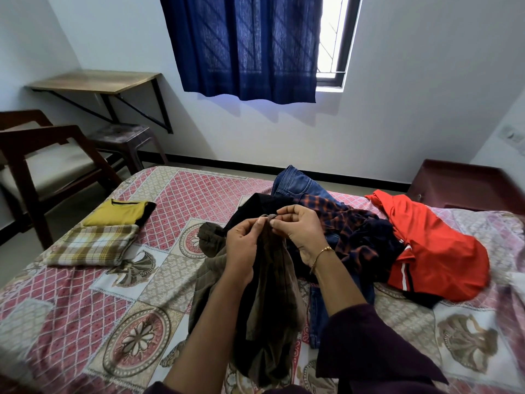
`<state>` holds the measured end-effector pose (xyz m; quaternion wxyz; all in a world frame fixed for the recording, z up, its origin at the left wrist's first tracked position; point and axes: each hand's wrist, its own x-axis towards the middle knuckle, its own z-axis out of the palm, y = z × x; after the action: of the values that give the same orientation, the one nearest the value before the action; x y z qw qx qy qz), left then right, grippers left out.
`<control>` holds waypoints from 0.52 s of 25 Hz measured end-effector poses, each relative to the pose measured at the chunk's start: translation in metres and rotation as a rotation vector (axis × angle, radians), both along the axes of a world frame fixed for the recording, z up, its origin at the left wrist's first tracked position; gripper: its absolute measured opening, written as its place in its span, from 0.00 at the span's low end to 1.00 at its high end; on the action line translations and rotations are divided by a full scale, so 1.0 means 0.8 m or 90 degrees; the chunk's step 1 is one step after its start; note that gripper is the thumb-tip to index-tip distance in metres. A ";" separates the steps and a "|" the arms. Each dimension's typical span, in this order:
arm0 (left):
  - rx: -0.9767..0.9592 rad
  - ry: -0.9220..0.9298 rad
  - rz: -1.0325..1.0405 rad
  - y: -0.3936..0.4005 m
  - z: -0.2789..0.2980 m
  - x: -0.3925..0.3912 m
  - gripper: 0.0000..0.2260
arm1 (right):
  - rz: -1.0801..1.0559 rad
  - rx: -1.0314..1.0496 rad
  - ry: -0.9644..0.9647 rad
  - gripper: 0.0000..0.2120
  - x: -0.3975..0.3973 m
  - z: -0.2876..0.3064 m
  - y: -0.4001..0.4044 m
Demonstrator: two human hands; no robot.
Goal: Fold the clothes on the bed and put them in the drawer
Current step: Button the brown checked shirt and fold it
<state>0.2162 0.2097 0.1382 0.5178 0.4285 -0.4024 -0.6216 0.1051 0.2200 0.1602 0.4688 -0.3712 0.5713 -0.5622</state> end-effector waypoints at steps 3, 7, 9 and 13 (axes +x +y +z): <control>-0.040 -0.029 -0.064 0.003 0.001 0.001 0.06 | -0.024 -0.011 0.069 0.10 -0.006 -0.002 0.000; -0.133 -0.159 -0.041 -0.001 -0.001 0.003 0.08 | -0.026 0.001 0.125 0.11 -0.006 -0.004 0.000; -0.243 -0.347 0.029 -0.004 -0.004 0.000 0.06 | -0.051 -0.002 0.141 0.12 -0.003 -0.005 0.000; -0.444 -0.665 0.202 0.000 -0.011 -0.013 0.04 | -0.086 -0.043 0.225 0.13 0.003 -0.008 -0.001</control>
<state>0.2060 0.2097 0.1293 0.4483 0.5357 -0.7112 -0.0799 0.1073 0.2189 0.1535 0.3096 -0.4408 0.6492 -0.5370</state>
